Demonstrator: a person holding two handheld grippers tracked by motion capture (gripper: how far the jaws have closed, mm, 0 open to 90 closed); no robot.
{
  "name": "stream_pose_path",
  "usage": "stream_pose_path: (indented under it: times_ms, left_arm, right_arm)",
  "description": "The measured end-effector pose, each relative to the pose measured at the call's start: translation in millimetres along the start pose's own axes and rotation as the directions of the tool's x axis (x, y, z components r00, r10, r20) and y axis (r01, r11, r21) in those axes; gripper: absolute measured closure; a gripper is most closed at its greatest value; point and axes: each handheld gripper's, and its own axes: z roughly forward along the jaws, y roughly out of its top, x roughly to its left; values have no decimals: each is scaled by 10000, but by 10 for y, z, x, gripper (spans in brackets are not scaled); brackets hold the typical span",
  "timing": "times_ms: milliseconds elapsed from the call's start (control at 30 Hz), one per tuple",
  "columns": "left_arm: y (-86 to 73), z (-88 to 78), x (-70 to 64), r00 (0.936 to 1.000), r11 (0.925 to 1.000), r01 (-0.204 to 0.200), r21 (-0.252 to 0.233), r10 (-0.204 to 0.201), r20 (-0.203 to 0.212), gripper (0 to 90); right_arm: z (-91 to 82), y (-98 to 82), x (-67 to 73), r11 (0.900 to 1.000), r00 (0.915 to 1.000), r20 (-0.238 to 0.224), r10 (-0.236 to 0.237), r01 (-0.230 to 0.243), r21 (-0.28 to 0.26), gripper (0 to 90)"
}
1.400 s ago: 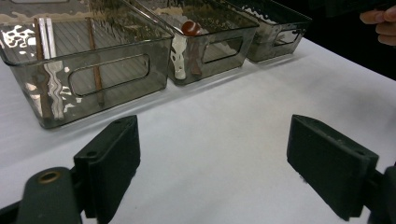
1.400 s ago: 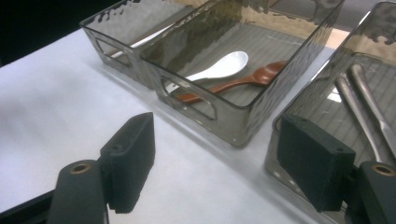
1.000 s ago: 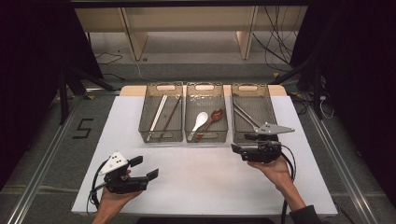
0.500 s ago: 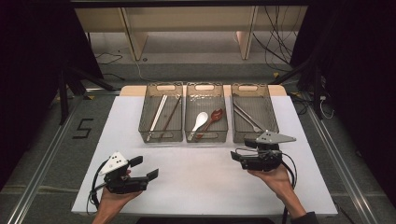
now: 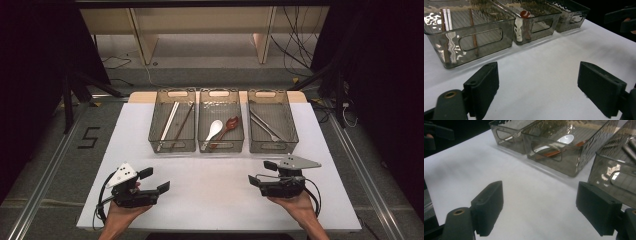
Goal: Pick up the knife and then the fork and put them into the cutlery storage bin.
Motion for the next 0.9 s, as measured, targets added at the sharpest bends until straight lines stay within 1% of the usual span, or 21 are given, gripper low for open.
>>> stream_pose_path:
  times_ms: [67,167,367,533,600,667,900]
  left_arm:
    - [-1,0,1,10000,10000,-1,10,1,8,171]
    - [-2,-4,2,10000,10000,-14,21,14,25,171]
    - [-6,-12,0,10000,10000,24,-17,-24,27,171]
    - [-4,-11,0,10000,10000,26,-1,-26,68,171]
    - [-3,-8,1,10000,10000,22,4,-22,69,170]
    - [-3,-6,0,10000,10000,28,5,-28,73,170]
    - [-3,-1,-1,10000,10000,8,0,-8,65,169]
  right_arm:
    - [-12,-23,17,10000,10000,-13,72,-72,-31,217]
    - [-35,-47,38,9998,10000,11,39,-39,-177,212]
    - [-77,-120,65,9992,9998,29,207,-206,-355,204]
    - [-120,-182,82,9987,9996,50,277,-275,-435,203]
    - [-136,-200,93,9990,9997,132,180,-175,-417,201]
    - [-145,-214,92,9988,9996,104,262,-257,-428,200]
    - [-149,-224,82,9985,9996,144,251,-243,-488,199]
